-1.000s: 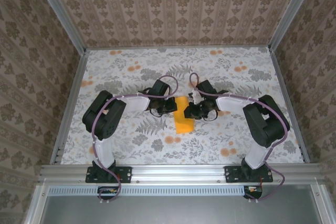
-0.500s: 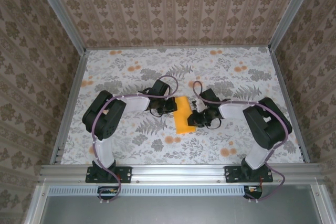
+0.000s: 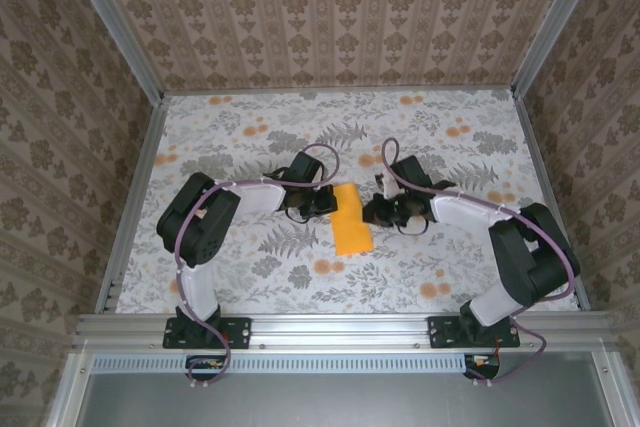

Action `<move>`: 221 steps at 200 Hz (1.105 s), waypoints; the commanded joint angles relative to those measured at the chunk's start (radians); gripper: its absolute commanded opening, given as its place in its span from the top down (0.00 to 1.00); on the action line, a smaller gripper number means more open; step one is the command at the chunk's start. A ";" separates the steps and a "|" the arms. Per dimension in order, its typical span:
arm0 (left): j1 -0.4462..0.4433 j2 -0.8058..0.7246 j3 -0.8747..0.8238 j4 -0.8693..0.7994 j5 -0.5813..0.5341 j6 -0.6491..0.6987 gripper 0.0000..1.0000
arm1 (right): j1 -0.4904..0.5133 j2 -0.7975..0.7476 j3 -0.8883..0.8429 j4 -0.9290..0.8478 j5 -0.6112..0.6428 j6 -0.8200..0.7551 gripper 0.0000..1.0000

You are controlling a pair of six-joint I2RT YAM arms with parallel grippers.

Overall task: Fold a paper plane with a square sheet of paper (pick it up from the middle)
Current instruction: Fold the square sheet of paper in half at the center of the table.

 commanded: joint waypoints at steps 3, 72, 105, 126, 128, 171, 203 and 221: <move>-0.008 0.109 -0.079 -0.172 -0.106 0.018 0.94 | 0.015 0.133 0.096 0.082 0.029 0.079 0.94; -0.011 0.125 -0.069 -0.177 -0.095 0.017 0.95 | 0.001 0.315 0.184 0.161 0.054 0.103 1.00; -0.010 0.125 -0.083 -0.171 -0.095 0.017 0.95 | -0.068 0.323 0.099 0.166 0.060 0.078 1.00; -0.009 0.125 -0.094 -0.160 -0.098 0.013 0.95 | -0.115 0.285 0.070 0.132 0.058 0.053 0.99; -0.009 0.124 -0.095 -0.160 -0.099 0.011 0.95 | -0.118 0.280 0.073 0.125 0.057 0.053 0.99; -0.016 0.120 -0.081 -0.175 -0.107 0.017 0.95 | -0.089 0.146 0.155 0.028 0.033 0.066 0.98; -0.016 0.113 -0.082 -0.185 -0.121 0.017 0.95 | -0.045 0.202 0.217 0.018 0.029 0.055 0.98; -0.016 0.113 -0.081 -0.190 -0.124 0.018 0.95 | -0.029 0.255 0.256 0.025 0.022 0.058 0.98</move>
